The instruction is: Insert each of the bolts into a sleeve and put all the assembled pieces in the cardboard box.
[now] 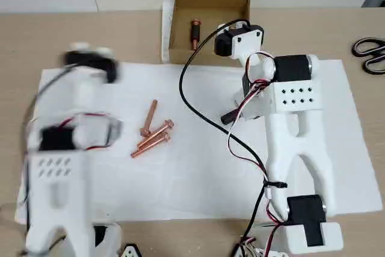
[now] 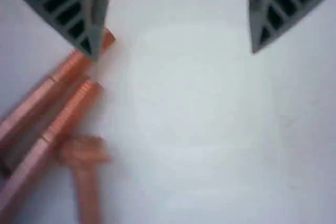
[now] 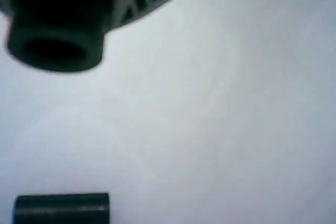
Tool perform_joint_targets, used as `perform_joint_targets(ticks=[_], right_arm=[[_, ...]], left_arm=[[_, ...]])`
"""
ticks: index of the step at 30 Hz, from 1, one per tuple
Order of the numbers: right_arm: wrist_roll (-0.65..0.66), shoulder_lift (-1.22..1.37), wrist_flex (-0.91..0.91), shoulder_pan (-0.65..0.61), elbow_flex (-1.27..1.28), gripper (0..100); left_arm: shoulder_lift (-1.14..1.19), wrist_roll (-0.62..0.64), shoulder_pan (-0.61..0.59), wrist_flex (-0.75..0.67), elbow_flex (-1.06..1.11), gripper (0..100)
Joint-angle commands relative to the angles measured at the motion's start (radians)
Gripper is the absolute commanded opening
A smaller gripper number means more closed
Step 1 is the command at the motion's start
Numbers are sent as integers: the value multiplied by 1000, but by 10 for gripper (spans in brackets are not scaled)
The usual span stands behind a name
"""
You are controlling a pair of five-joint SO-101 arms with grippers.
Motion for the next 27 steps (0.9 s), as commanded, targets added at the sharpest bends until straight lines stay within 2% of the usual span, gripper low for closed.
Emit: perform_joint_targets(ticks=[1,5,8,16,27], right_arm=[[-12,-50,16,-1,-49,4],[-12,-48,25,-1,-49,4],[-12,-48,28,1,-49,4],[-12,-48,28,1,-48,4],[-12,-42,28,1,-48,4]], left_arm=[[101,-120,155,40,-101,179],[176,-245,273,43,-99,179],[241,-296,313,32,-102,178],[442,-348,321,-120,-104,177],[580,-353,319,-212,-102,177]])
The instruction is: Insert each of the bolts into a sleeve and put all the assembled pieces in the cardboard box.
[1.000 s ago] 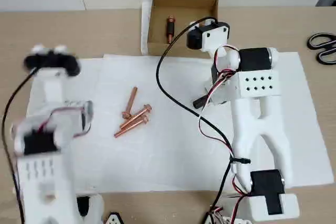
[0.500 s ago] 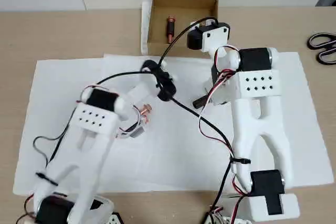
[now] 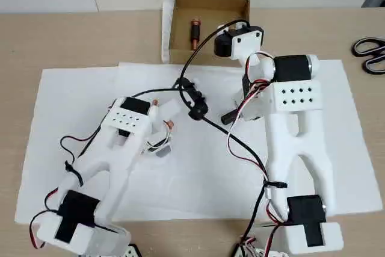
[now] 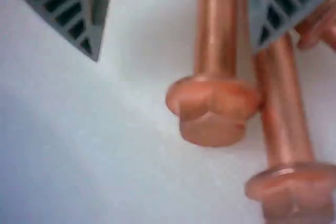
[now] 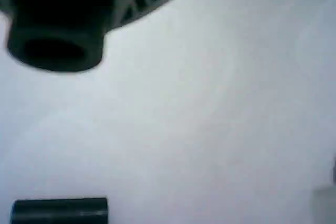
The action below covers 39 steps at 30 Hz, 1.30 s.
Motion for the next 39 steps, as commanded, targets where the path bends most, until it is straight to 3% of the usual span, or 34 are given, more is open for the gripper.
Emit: perform_joint_targets(ticks=[1,8,18,26,39], right_arm=[[-12,-42,19,1,-48,4],[-12,-41,19,1,-48,4],[-12,-41,19,1,-48,4],[-12,-41,19,-1,-48,4],[-12,-41,19,-1,-48,4]], left_arm=[[9,-6,8,-32,-44,177],[69,-6,9,-54,-45,176],[120,28,9,-91,-56,102],[120,29,14,-31,-111,50],[118,84,124,83,-206,6]])
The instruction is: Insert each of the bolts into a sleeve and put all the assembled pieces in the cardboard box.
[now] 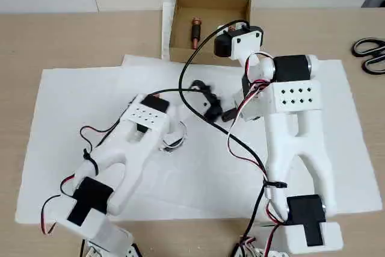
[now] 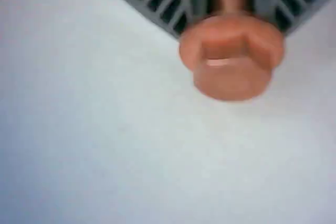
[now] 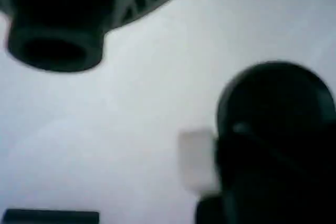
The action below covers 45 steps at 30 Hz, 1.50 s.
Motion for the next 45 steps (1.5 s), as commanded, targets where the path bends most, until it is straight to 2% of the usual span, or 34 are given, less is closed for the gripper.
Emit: perform_joint_targets(ticks=[1,10,17,24,27,31,36,41,45], right_arm=[[-12,-39,19,-1,-48,4],[-14,-47,18,-2,-48,4],[-15,-56,1,-16,-55,7],[-17,-357,-12,-24,-48,7],[-68,-518,-27,-18,-5,7],[-75,-725,-73,-19,192,6],[-37,-961,-232,-18,525,5],[48,-1219,-559,13,844,4],[17,-1402,-737,15,1102,4]], left_arm=[[-8,17,14,66,-93,6],[-120,61,-26,256,-305,6],[-353,152,-141,269,-358,6],[-505,189,-169,381,-358,7],[-563,210,-169,462,-358,7],[-644,301,-170,471,-357,7],[-675,321,-163,468,-357,7],[-675,390,-163,456,-337,6],[-681,509,-169,361,-300,6]])
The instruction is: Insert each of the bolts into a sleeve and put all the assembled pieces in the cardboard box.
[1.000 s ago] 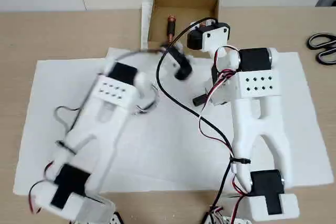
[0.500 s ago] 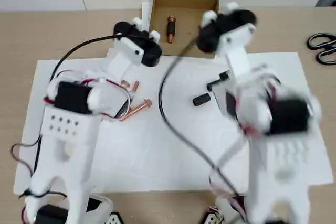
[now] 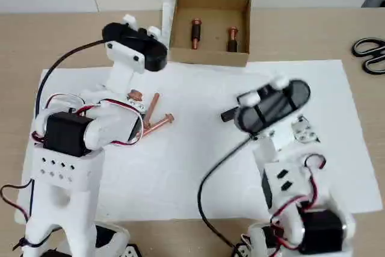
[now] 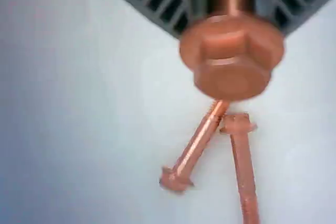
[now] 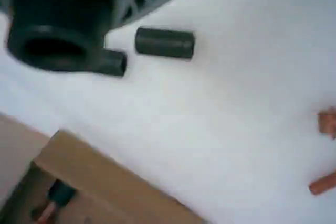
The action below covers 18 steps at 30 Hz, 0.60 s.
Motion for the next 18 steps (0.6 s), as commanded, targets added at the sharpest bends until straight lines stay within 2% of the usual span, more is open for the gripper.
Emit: perform_joint_targets(ticks=[1,5,9,14,18], right_arm=[[-21,-157,-157,8,204,4],[-78,-303,-220,7,365,4],[-215,-452,-240,-13,509,6],[-365,-441,-248,-18,597,7],[-399,-443,-251,-111,620,5]], left_arm=[[-38,112,-6,-86,10,6],[-38,215,-3,-180,53,6],[-38,273,0,-267,97,6],[-37,368,2,-336,108,6],[-35,454,9,-428,108,6]])
